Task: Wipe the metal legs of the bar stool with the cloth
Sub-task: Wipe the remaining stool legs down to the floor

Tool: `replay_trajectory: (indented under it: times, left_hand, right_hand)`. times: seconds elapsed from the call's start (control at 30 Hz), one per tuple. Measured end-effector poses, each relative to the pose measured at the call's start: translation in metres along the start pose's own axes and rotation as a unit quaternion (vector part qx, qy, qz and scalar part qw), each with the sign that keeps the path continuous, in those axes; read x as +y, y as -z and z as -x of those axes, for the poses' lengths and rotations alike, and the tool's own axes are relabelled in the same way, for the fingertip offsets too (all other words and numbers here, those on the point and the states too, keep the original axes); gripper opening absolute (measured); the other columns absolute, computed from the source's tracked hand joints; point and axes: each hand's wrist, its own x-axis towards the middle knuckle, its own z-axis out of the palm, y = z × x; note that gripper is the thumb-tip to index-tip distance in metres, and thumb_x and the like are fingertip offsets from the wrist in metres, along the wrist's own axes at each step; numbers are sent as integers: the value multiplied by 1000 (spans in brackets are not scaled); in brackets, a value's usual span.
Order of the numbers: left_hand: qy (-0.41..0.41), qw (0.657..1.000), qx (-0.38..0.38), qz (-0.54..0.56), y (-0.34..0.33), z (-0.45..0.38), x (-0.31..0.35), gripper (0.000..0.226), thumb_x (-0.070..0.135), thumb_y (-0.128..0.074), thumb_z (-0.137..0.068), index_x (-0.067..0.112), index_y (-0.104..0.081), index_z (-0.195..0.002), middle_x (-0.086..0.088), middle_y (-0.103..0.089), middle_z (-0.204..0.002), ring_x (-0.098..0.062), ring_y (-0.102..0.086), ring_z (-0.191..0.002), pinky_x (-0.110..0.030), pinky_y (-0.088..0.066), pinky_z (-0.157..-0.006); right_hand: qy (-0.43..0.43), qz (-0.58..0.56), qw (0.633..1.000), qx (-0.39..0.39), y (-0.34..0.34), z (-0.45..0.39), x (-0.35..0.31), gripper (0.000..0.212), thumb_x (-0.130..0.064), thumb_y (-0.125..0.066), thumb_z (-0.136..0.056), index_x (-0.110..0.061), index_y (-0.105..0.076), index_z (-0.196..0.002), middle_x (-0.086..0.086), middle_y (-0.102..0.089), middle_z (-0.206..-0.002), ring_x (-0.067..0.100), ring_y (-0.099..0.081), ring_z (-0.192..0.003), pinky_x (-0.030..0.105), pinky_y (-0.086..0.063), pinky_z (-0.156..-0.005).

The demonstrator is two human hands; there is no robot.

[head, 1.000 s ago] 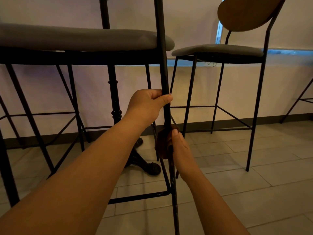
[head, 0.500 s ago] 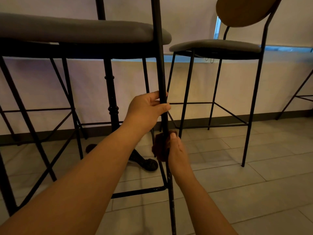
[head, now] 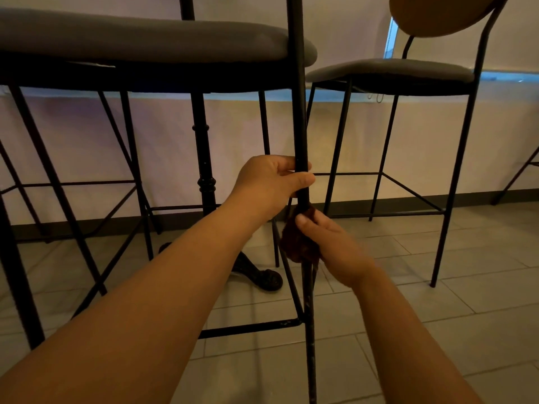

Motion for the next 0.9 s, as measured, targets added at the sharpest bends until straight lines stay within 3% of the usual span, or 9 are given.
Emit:
replay_trajectory:
  times: [0.1,0.2,0.3,0.37,0.43,0.53,0.67,0.8,0.9]
  left_hand:
    - [-6,1000,-10,-3,0,-1,-2,14,22,-69,-82,35,-66,-84,15,-68,-89,-1,-67,-86,-8,-50,-68]
    - [-14,1000,-10,-20,0,-2,-3,15,24,-69,-82,38,-65,-81,18,-66,-85,2,-65,-84,-5,-47,-62]
    - [-6,1000,0,-15,-1,0,-3,13,26,-69,-82,39,-65,-83,18,-66,-86,-1,-65,-86,-7,-47,-64]
    - [4,1000,8,-21,-2,2,-3,10,31,-67,-82,37,-66,-91,20,-65,-88,0,-63,-89,-10,-42,-66]
    - [26,999,-1,-48,-2,6,-6,29,42,-64,-83,31,-64,-110,24,-60,-89,4,-56,-86,-10,-37,-64]
    - [88,988,-66,-108,-5,22,-16,54,53,-64,-77,26,-57,-123,19,-58,-100,0,-55,-92,-13,-36,-64]
    - [101,977,-91,-165,-17,38,-32,31,33,-70,-80,28,-64,-110,12,-66,-99,-7,-62,-96,-12,-42,-65]
    - [105,977,-40,-179,-26,39,-36,44,28,-74,-77,25,-59,-118,8,-64,-113,-7,-58,-97,-15,-43,-72]
    - [149,966,-56,-203,-28,42,-41,50,30,-77,-73,24,-59,-119,7,-63,-110,-8,-57,-95,-19,-46,-73]
  right_hand:
    - [-49,-59,994,-75,14,-8,-4,36,-34,-56,-85,-16,-56,-116,5,-68,-99,22,-67,-97,29,-54,-77]
    - [-46,-52,995,-78,16,-10,-2,39,-40,-59,-82,-22,-56,-117,0,-72,-98,19,-68,-98,26,-55,-75]
    - [-1,22,1000,4,0,1,10,34,-49,-57,-82,-33,-56,-113,-8,-72,-96,5,-69,-90,15,-54,-65]
    - [51,67,993,88,-18,6,24,14,-39,-54,-90,-37,-56,-104,-10,-69,-93,-2,-66,-86,11,-51,-64]
    - [95,77,982,141,-30,10,34,11,-30,-51,-95,-38,-56,-100,-10,-67,-92,-3,-65,-86,11,-51,-66]
    - [101,68,982,144,-31,18,36,31,-21,-52,-95,-33,-47,-123,-12,-65,-105,-1,-64,-97,15,-54,-76]
    - [54,-33,992,110,-9,38,45,81,4,-46,-83,-40,-14,-142,-22,-71,-102,-2,-65,-97,16,-53,-72]
    - [40,-10,993,111,-10,57,55,80,1,-49,-79,-44,-26,-140,-21,-57,-130,1,-54,-119,15,-51,-85]
    - [38,74,982,168,-24,62,75,71,-1,-53,-88,-53,-36,-133,-34,-54,-122,-13,-48,-116,14,-48,-91]
